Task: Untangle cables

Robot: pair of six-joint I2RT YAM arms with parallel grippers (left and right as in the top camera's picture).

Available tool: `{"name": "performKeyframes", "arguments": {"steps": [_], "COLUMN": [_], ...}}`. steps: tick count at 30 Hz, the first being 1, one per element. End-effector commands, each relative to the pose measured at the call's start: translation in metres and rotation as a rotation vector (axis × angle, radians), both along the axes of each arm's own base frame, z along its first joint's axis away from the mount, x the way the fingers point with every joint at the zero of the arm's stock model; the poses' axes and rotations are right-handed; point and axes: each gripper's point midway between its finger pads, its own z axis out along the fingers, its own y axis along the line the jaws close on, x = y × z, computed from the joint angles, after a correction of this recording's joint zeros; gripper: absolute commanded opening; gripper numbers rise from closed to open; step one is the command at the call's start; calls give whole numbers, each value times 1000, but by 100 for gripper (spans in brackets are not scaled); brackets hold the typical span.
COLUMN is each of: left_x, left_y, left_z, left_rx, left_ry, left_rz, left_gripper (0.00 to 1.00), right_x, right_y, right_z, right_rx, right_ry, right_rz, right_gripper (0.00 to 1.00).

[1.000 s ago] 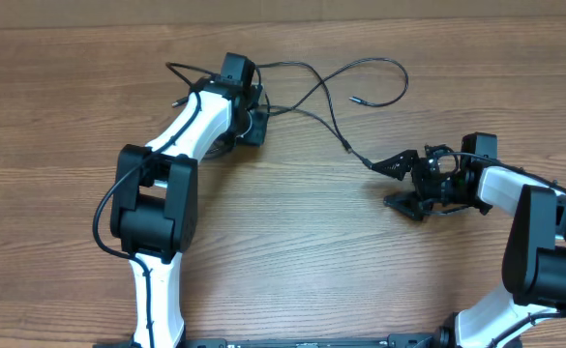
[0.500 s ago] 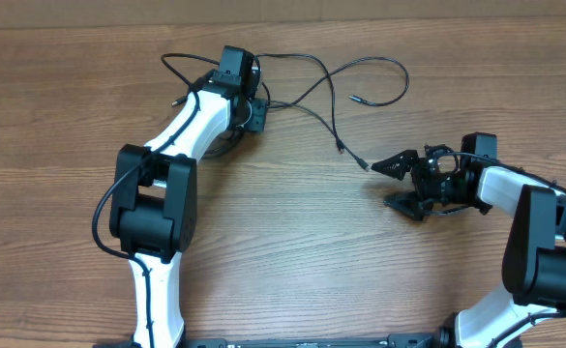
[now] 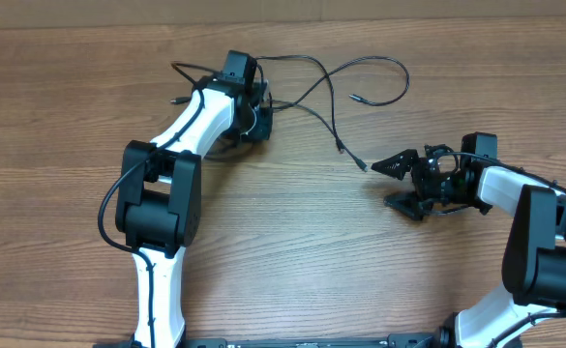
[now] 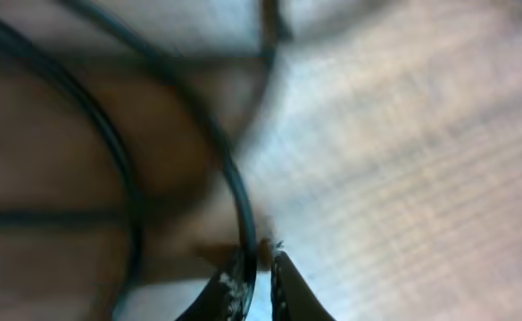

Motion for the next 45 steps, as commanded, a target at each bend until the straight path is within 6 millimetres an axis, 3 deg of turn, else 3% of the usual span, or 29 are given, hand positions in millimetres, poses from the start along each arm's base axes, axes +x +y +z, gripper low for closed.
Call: {"name": "performKeyframes", "arguments": {"steps": [1,7,10,16,23,27,30,33,36,40,44,45], "left_x": [-52,-81,-93,-88,-83,-74,-61,-49,-43,-41,-47,-56], "left_y": [-42,-96,-128,-136,-136,-130,-116,-87,-75,-69,-64,-66], "left_z": [-18,10,57,109,118,101,61,13,-11,-24,-33,-35], "left_rx": [-198,-466,-791,-1115,-1165,-1061,-819,-495,-279,-119,21,58], "left_ry": [215,260,251,229,230,219,216,218,199,149,117,134], "left_rz": [-112,-278,-403,-446,-440,-396,-294,-139,-26,-4,-8,-16], "left_gripper": [8,4,4,4,4,4,4,4,14,34,34,33], "right_x": [-26,-23,-20,-20,-8,9,18,19,19,12,7,5], "right_y": [-22,1,21,31,76,92,98,99,95,91,90,91], "right_z": [-65,-39,-6,2,16,13,7,-3,-10,-19,-22,-23], "right_rx": [-252,-80,101,142,200,143,82,30,5,-22,-24,-24], "right_ry": [125,-29,-213,-266,-339,-349,-329,-274,-211,-128,-93,-87], "right_rz": [13,113,192,227,311,293,257,225,183,155,156,157], "right_gripper": [98,92,82,82,78,70,68,69,71,74,74,74]}}
